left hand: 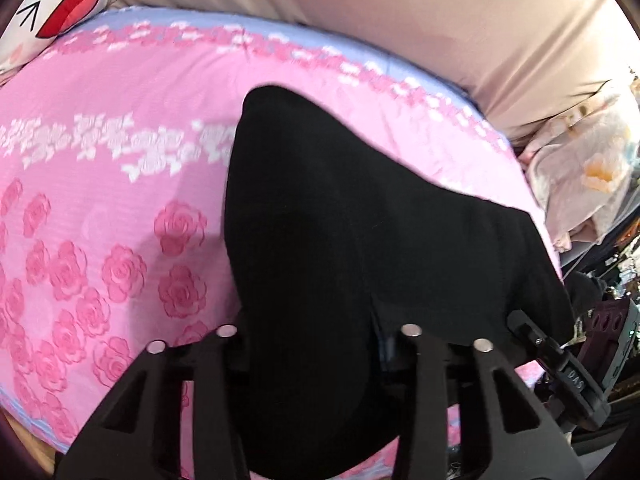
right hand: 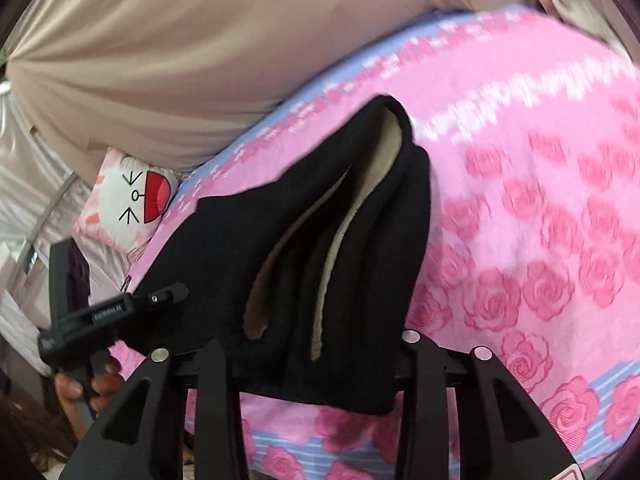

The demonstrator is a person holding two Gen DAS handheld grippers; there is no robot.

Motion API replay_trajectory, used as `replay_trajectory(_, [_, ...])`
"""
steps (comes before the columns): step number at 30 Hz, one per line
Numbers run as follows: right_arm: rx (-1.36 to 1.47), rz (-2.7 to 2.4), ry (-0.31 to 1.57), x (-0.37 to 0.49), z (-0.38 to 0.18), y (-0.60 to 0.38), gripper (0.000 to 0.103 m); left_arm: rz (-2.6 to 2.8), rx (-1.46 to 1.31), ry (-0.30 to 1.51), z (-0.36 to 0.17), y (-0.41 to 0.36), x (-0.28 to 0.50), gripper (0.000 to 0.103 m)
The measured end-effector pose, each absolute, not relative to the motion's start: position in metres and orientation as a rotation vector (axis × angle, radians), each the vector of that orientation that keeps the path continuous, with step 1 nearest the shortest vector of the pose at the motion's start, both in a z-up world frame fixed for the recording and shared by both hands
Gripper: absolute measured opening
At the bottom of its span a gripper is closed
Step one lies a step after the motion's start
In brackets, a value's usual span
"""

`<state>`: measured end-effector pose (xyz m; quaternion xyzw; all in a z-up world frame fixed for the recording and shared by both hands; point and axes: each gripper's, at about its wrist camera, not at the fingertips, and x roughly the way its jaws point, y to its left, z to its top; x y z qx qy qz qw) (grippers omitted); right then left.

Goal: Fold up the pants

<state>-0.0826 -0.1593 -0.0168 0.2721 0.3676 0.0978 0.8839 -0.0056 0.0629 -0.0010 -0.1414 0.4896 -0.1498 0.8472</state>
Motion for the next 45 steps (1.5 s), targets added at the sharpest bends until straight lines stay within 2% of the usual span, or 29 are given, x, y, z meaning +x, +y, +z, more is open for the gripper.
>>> replay_trajectory(18, [0.434, 0.260, 0.534, -0.065, 0.087, -0.165, 0.034, -0.361, -0.116, 0.774, 0.101, 0.034, 0.003, 0.035])
replay_trajectory(31, [0.403, 0.261, 0.355, 0.011, 0.145, -0.185, 0.034, -0.355, -0.048, 0.593, 0.158, 0.017, 0.065, 0.035])
replay_trajectory(39, [0.453, 0.290, 0.319, 0.096, 0.150, -0.205, 0.034, -0.330, -0.056, 0.510, 0.174, 0.016, 0.135, 0.035])
replay_trajectory(45, [0.508, 0.311, 0.330, 0.171, 0.120, -0.221, 0.034, -0.306, -0.046, 0.510, 0.151, 0.011, 0.198, 0.035])
